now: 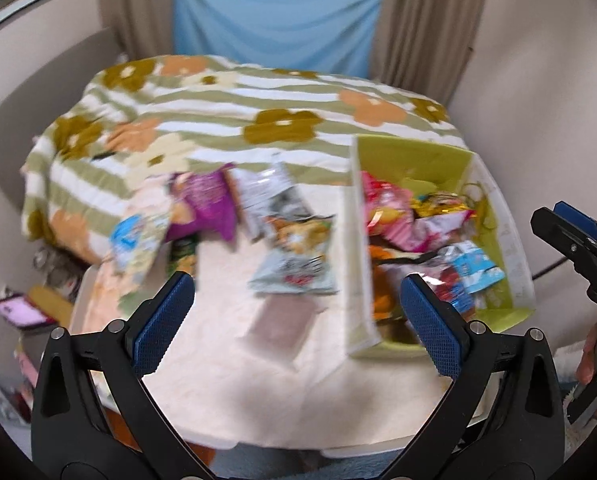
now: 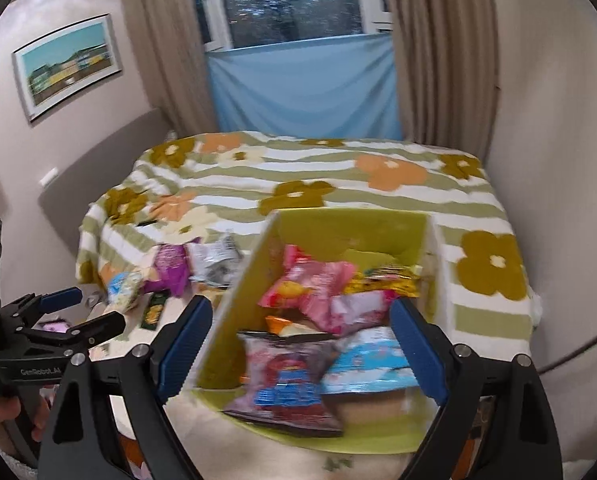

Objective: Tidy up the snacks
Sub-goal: 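Move both tools back over the remaining snack bags, then grasp the blue-white biscuit bag with the left tool while the right tool grasps the grey cartoon bag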

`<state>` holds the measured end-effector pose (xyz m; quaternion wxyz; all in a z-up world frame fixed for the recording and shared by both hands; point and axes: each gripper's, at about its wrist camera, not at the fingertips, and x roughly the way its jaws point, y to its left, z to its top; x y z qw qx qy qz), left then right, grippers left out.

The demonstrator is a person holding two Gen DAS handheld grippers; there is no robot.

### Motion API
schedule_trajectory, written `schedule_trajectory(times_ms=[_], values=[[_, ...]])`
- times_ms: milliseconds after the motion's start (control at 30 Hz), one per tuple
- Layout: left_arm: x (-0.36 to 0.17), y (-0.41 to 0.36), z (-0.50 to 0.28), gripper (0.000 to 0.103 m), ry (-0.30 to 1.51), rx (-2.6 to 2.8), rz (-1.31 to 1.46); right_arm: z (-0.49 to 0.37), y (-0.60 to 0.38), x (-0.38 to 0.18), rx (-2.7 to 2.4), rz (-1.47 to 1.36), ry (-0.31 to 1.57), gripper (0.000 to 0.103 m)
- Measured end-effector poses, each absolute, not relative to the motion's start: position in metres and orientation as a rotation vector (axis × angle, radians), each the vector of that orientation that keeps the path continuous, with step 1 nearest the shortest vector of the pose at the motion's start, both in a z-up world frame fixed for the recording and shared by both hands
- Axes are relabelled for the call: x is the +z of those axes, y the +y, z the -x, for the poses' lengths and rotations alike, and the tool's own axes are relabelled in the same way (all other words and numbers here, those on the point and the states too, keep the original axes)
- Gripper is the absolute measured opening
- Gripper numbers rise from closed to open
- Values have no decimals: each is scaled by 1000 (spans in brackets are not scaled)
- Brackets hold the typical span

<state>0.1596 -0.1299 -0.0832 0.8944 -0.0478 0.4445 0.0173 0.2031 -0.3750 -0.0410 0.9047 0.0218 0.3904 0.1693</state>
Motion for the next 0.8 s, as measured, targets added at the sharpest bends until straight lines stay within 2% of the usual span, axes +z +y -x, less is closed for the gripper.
schedule_trajectory(times_ms=[367, 600, 800], values=[[-96, -11, -137, 102, 916, 178, 190, -204, -279, -57, 461, -8, 823, 89], [-116, 53, -165, 102, 984, 156, 166, -214, -219, -82, 406, -9, 890, 89], [-159, 88, -209, 102, 1092, 78, 107, -230, -178, -106, 314, -24, 939, 89]])
